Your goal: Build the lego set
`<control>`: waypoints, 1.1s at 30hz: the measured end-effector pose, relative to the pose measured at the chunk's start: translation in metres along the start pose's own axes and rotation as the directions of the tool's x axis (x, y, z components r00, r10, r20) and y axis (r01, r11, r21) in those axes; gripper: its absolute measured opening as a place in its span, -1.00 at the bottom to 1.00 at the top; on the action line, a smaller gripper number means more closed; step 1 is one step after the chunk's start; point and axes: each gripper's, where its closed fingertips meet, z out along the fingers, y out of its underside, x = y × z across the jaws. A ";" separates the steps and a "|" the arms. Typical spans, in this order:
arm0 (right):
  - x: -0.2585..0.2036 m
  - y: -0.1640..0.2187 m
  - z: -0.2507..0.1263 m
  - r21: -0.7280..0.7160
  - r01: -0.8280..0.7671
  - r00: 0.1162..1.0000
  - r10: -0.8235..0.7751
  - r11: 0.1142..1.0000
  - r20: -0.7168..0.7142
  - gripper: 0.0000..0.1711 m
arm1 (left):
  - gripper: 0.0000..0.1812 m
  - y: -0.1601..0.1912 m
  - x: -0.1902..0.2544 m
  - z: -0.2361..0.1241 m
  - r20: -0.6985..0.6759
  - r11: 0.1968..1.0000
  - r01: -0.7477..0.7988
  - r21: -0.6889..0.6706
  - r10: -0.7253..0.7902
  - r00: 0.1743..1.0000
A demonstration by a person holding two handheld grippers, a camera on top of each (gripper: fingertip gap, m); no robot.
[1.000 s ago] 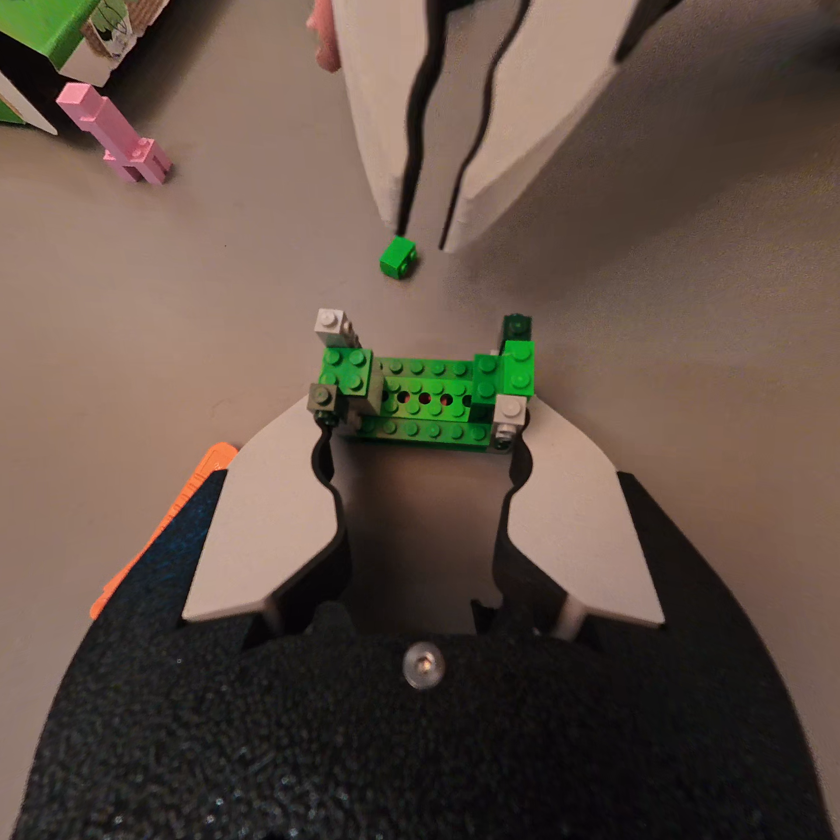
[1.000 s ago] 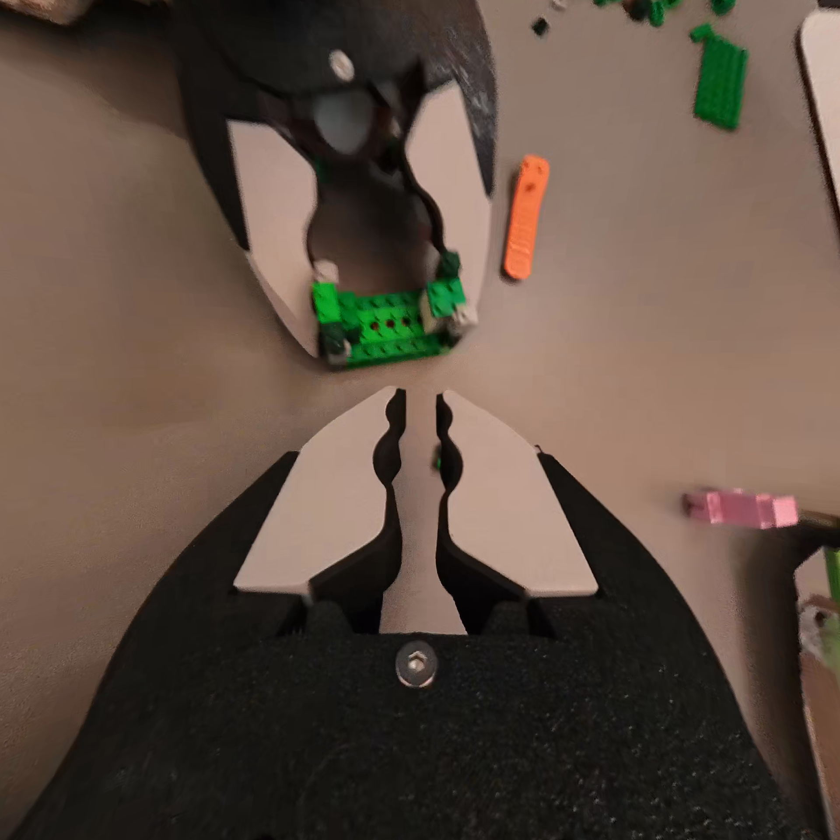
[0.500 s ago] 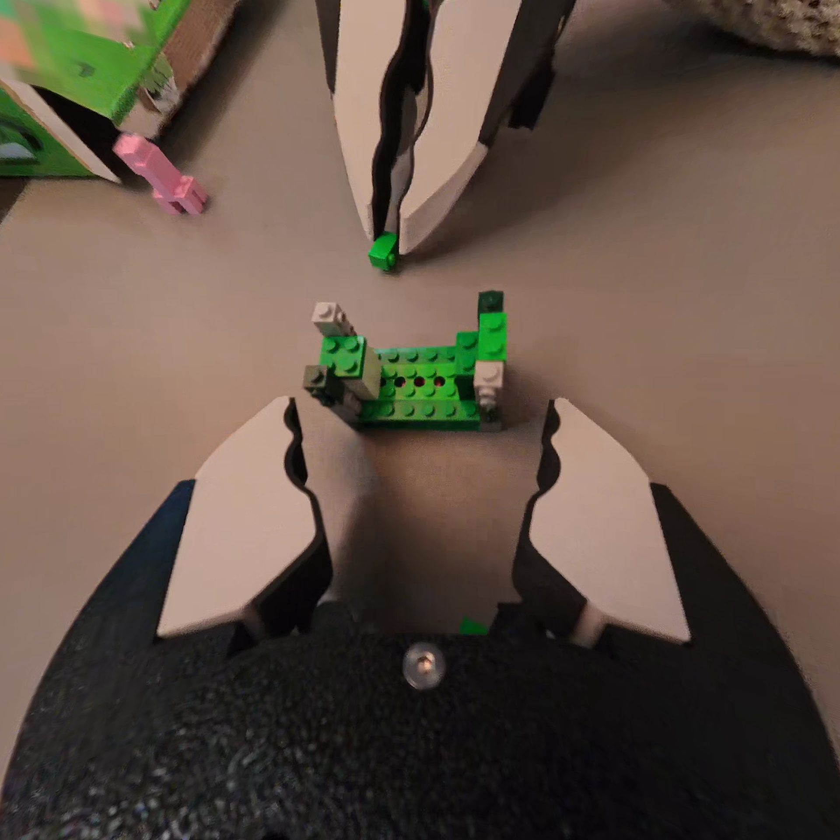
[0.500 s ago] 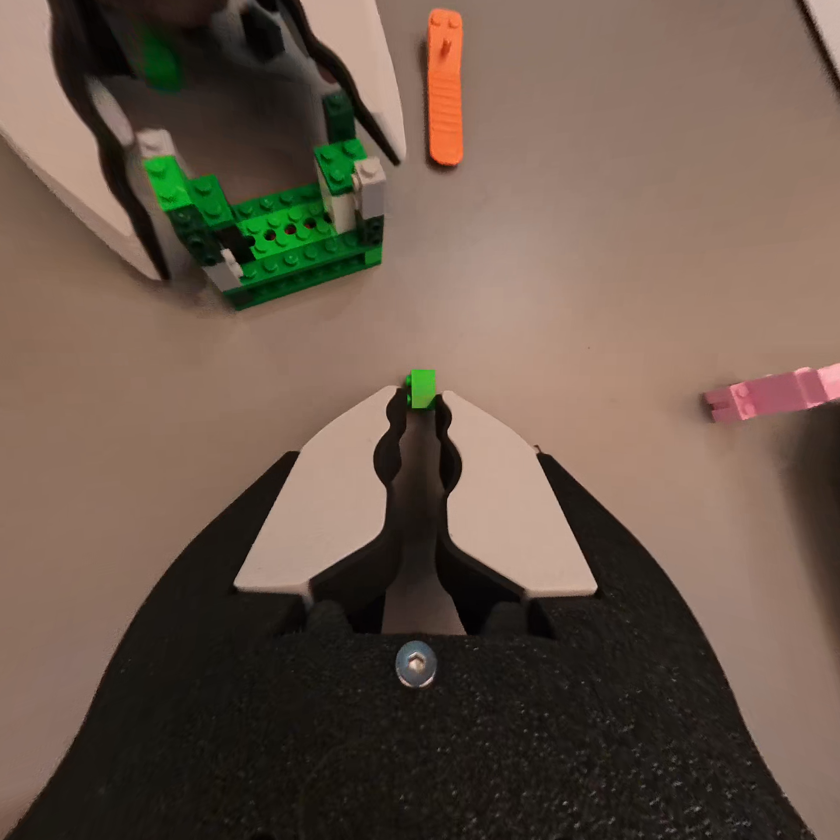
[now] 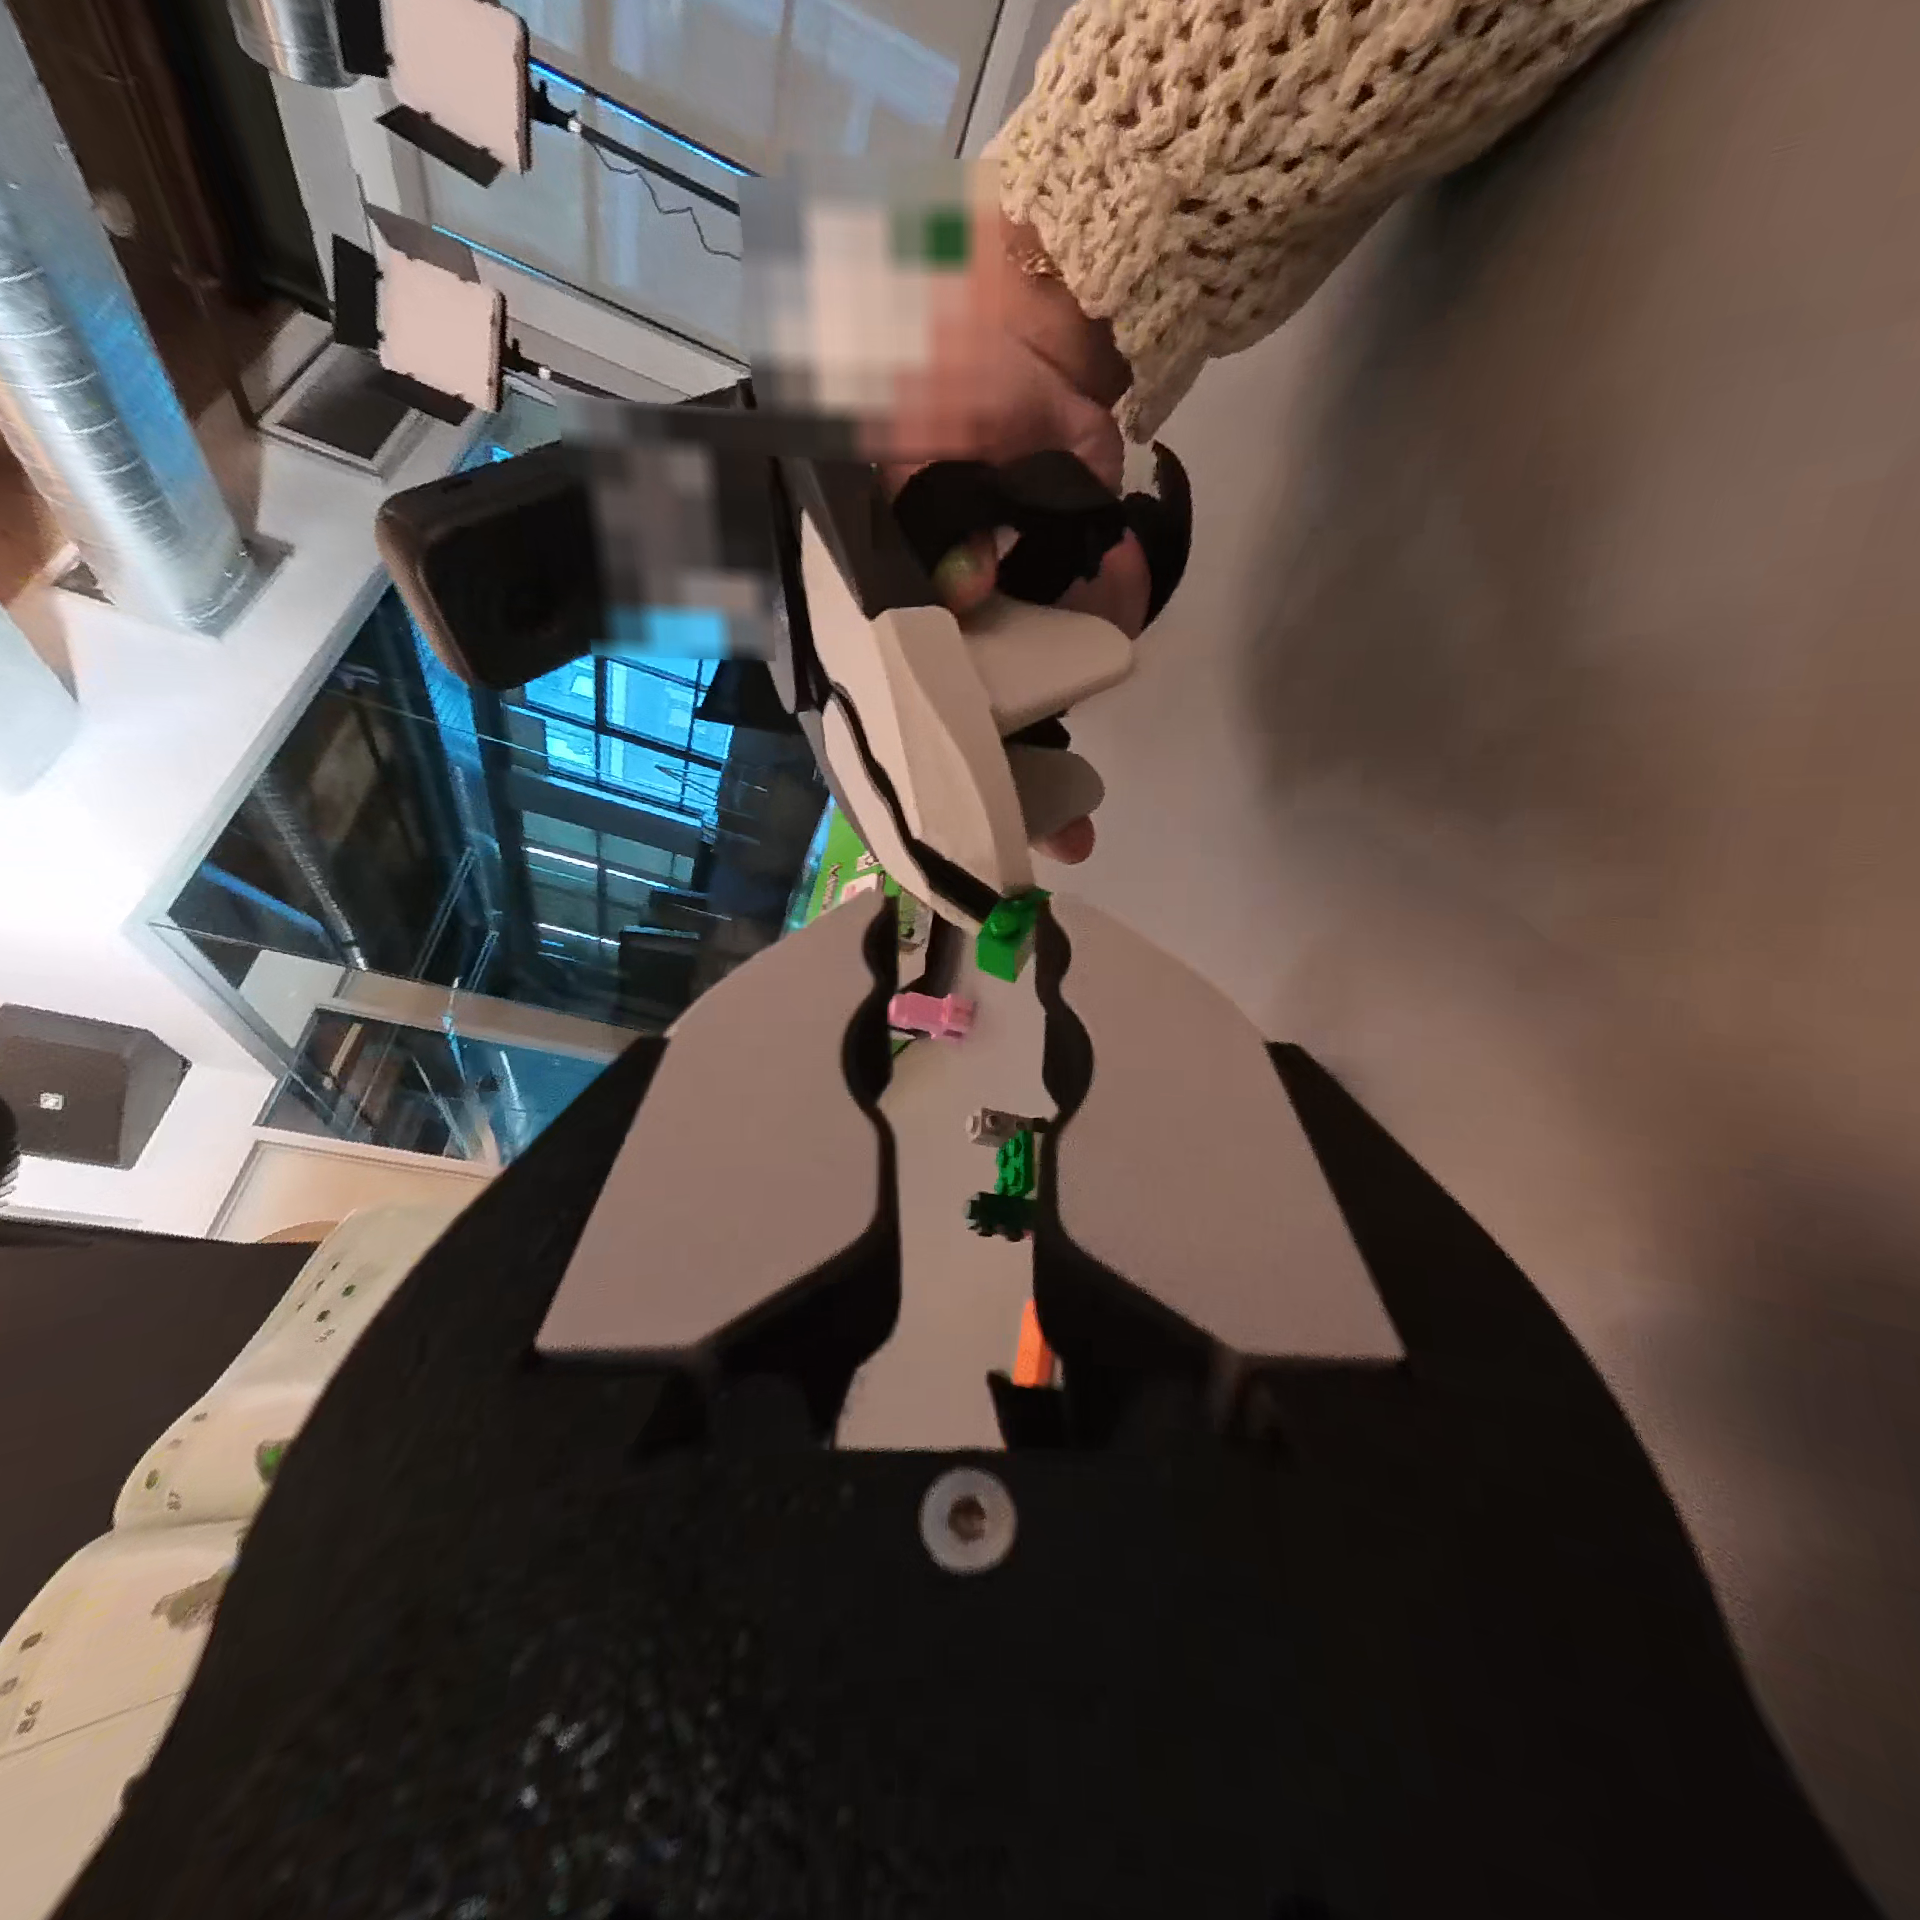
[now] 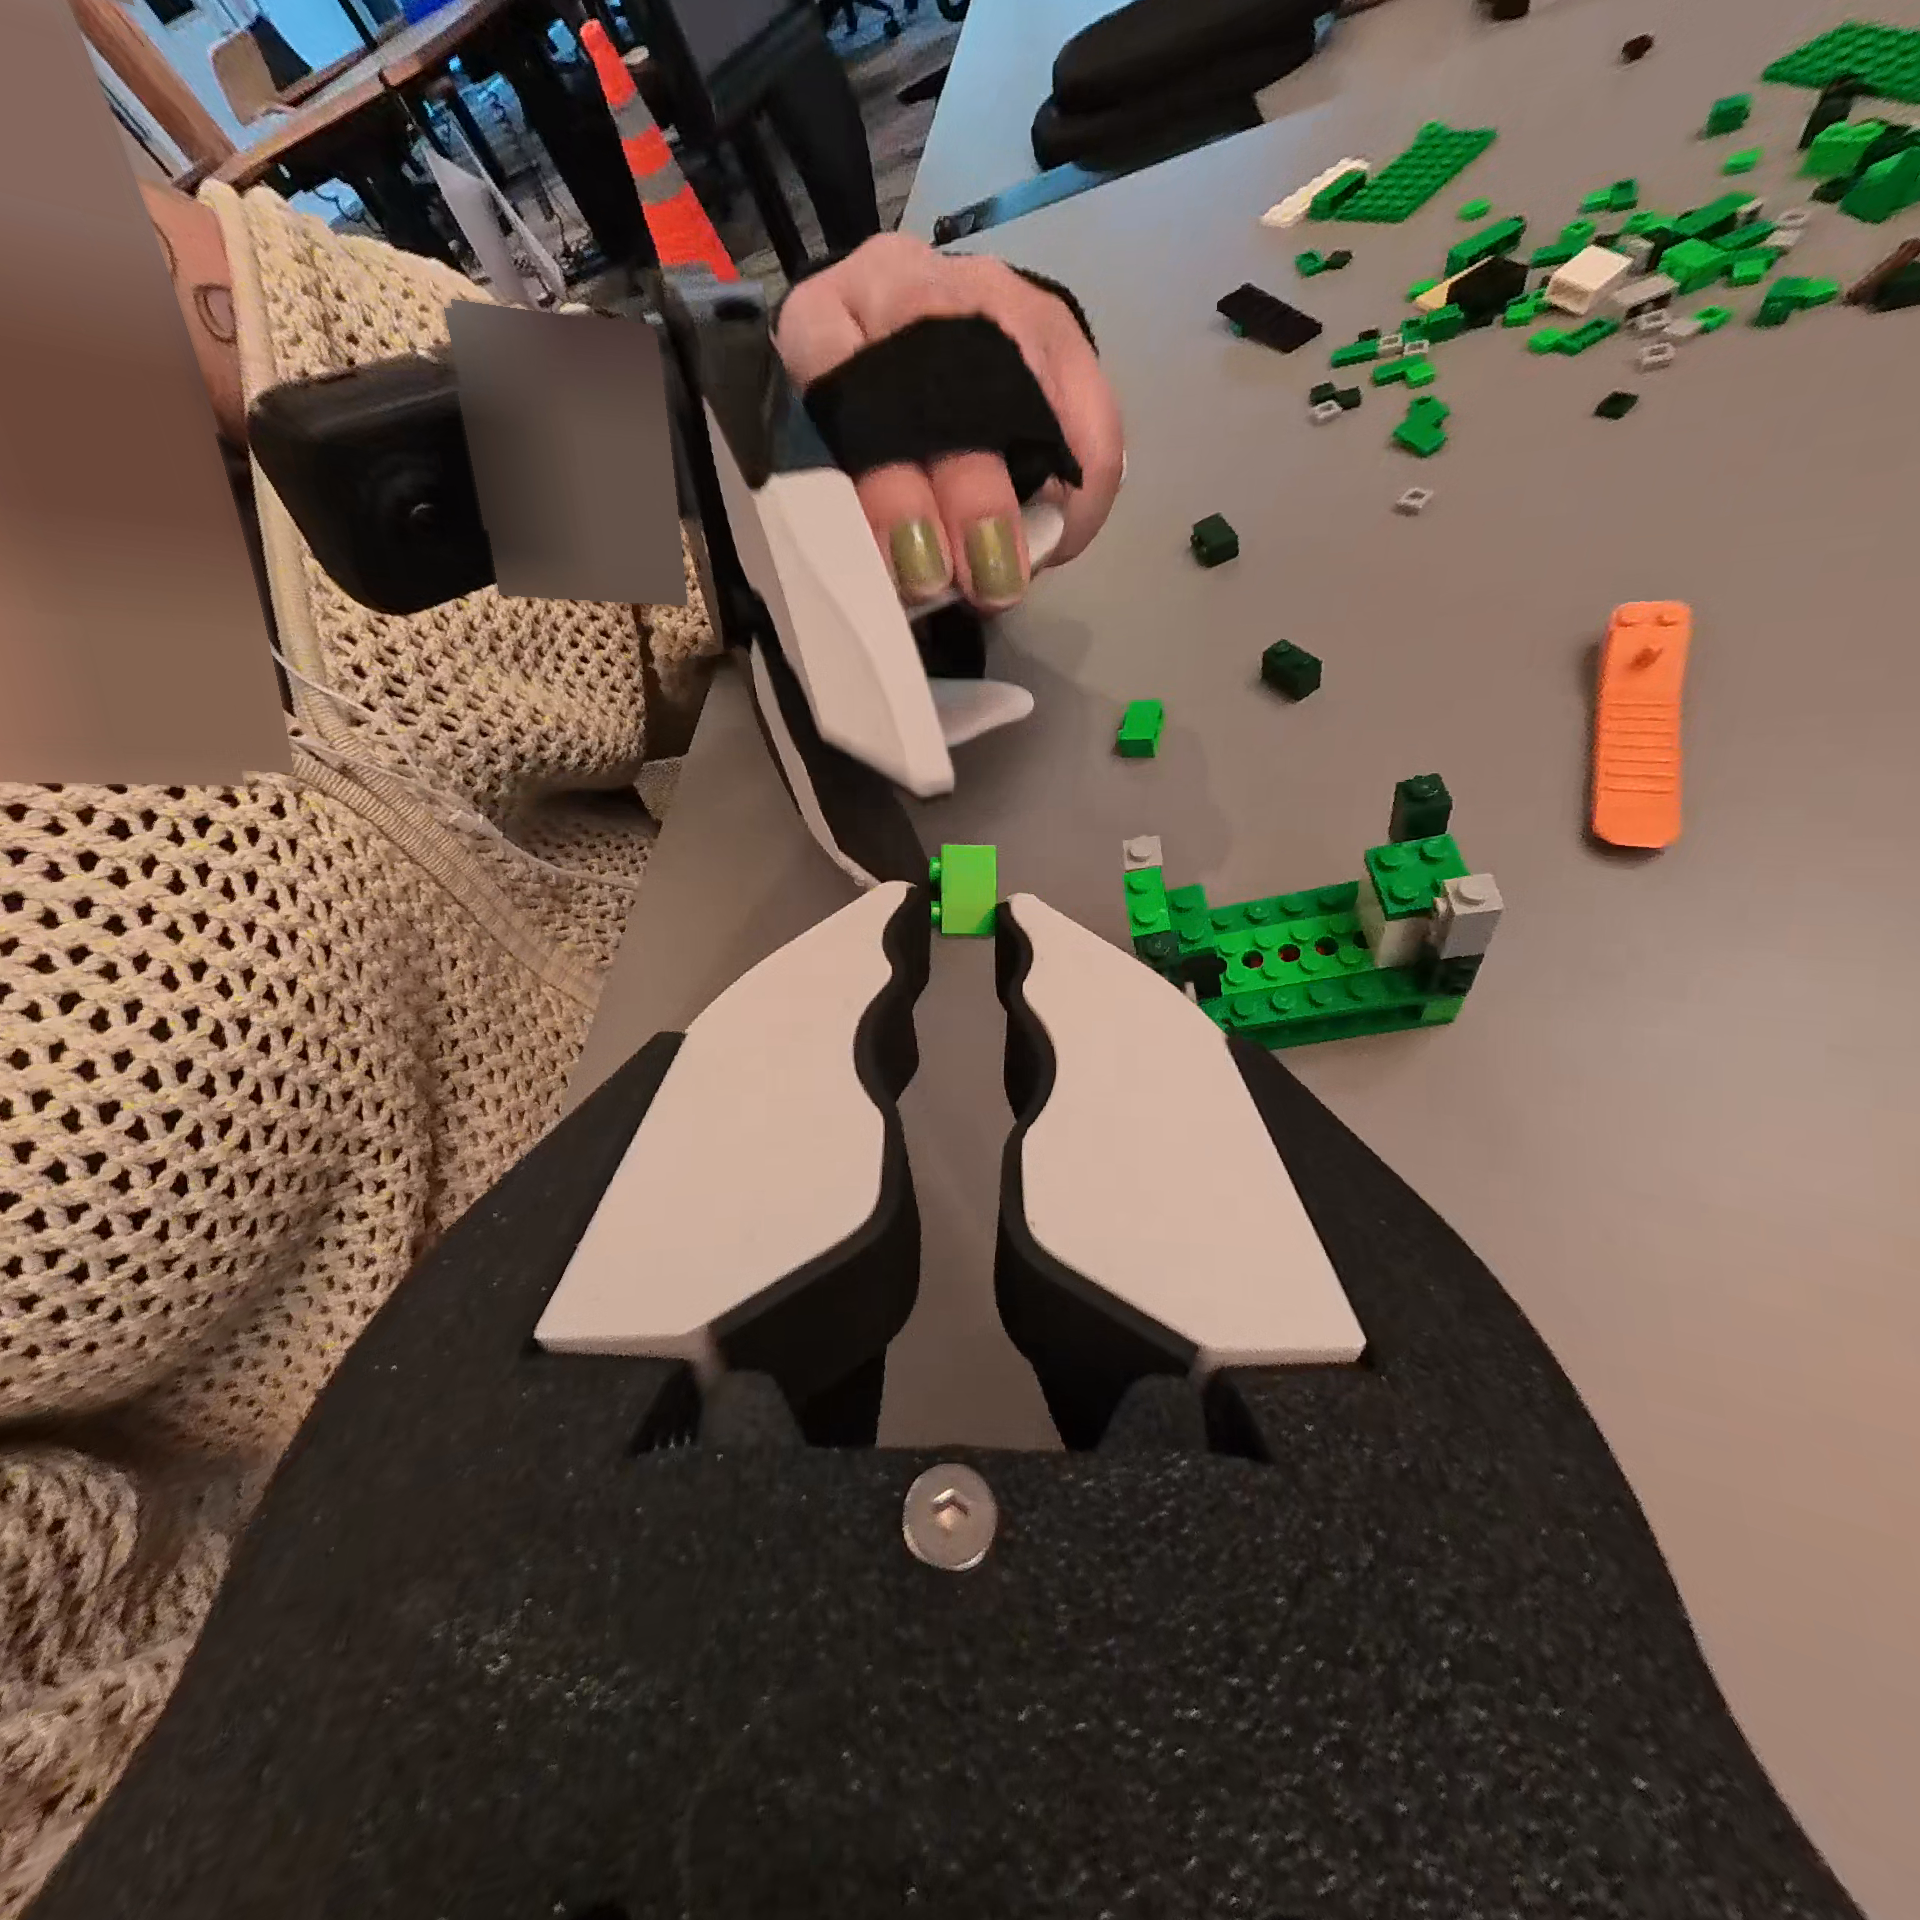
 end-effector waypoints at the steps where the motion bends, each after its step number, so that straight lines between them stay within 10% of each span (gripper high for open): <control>1: 0.000 -0.001 0.000 0.011 -0.005 1.000 0.005 1.000 0.001 -0.87 | -0.78 0.000 0.002 0.000 -0.008 1.000 0.000 0.000 0.000 1.000; 8: 0.014 -0.017 -0.015 0.082 0.252 0.948 -0.229 0.964 -0.220 -0.76 | -0.97 0.019 -0.009 0.004 -0.005 0.957 0.275 -0.091 -0.277 0.961; 18: 0.023 -0.019 -0.009 -0.256 0.631 0.586 -0.666 0.733 -0.462 -0.78 | -0.98 0.024 -0.008 0.006 -0.135 0.726 0.678 -0.115 -0.687 0.714; 29: 0.025 -0.013 -0.003 -0.238 0.582 0.649 -0.620 0.778 -0.440 -0.91 | -0.97 0.022 -0.010 0.006 -0.165 0.649 0.756 -0.082 -0.757 0.632; 33: 0.030 -0.015 -0.013 -0.134 0.532 0.719 -0.530 0.836 -0.450 -0.91 | -0.57 0.040 -0.020 0.001 -0.087 0.699 0.706 -0.113 -0.715 0.694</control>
